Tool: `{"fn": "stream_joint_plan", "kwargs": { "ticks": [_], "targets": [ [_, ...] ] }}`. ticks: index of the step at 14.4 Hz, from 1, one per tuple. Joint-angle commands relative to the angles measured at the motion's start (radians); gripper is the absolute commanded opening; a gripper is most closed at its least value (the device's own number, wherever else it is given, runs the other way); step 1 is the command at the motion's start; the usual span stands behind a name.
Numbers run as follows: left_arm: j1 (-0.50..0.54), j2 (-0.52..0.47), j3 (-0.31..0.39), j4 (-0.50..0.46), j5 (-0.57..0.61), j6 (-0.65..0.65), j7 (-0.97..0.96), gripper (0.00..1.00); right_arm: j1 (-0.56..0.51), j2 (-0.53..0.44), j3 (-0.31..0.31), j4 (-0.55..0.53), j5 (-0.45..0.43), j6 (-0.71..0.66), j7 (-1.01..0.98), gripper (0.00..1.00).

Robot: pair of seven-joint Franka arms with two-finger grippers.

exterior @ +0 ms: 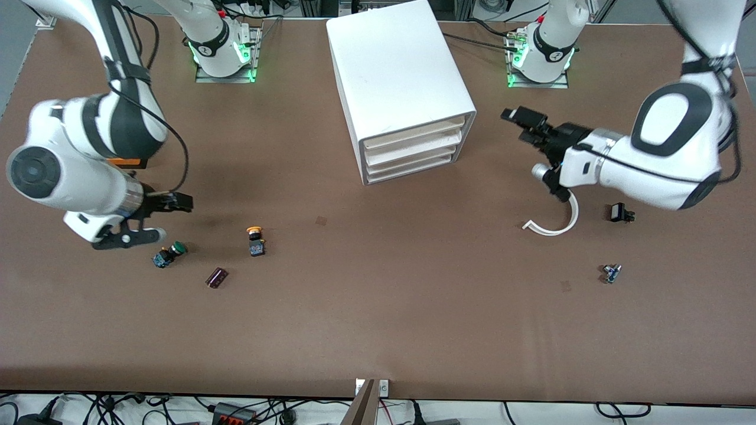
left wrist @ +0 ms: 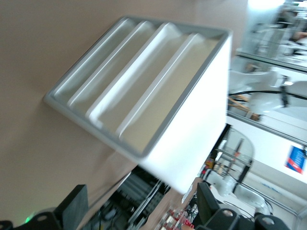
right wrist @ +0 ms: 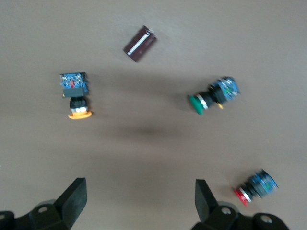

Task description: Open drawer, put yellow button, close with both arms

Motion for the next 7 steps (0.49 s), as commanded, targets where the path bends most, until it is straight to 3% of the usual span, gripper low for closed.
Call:
{"fn": "stream_joint_plan", "kwargs": {
  "ticks": [1, 3, 5, 7],
  "targets": [
    [0.009, 0.072, -0.005, -0.003, -0.098, 0.071, 0.194, 1.00, 0.035, 0.103, -0.001, 0.079, 0.004, 0.024, 0.009, 1.00],
    [0.003, 0.069, -0.042, -0.109, -0.162, 0.196, 0.287, 0.99, 0.073, 0.144, -0.001, 0.105, 0.020, 0.057, 0.014, 1.00],
    [-0.012, 0.087, -0.061, -0.177, -0.246, 0.221, 0.381, 0.93, 0.096, 0.172, -0.001, 0.105, 0.070, 0.087, 0.014, 1.00],
    [-0.032, 0.113, -0.062, -0.197, -0.256, 0.232, 0.443, 0.93, 0.101, 0.207, -0.002, 0.104, 0.098, 0.139, 0.014, 1.00]
  ]
}}
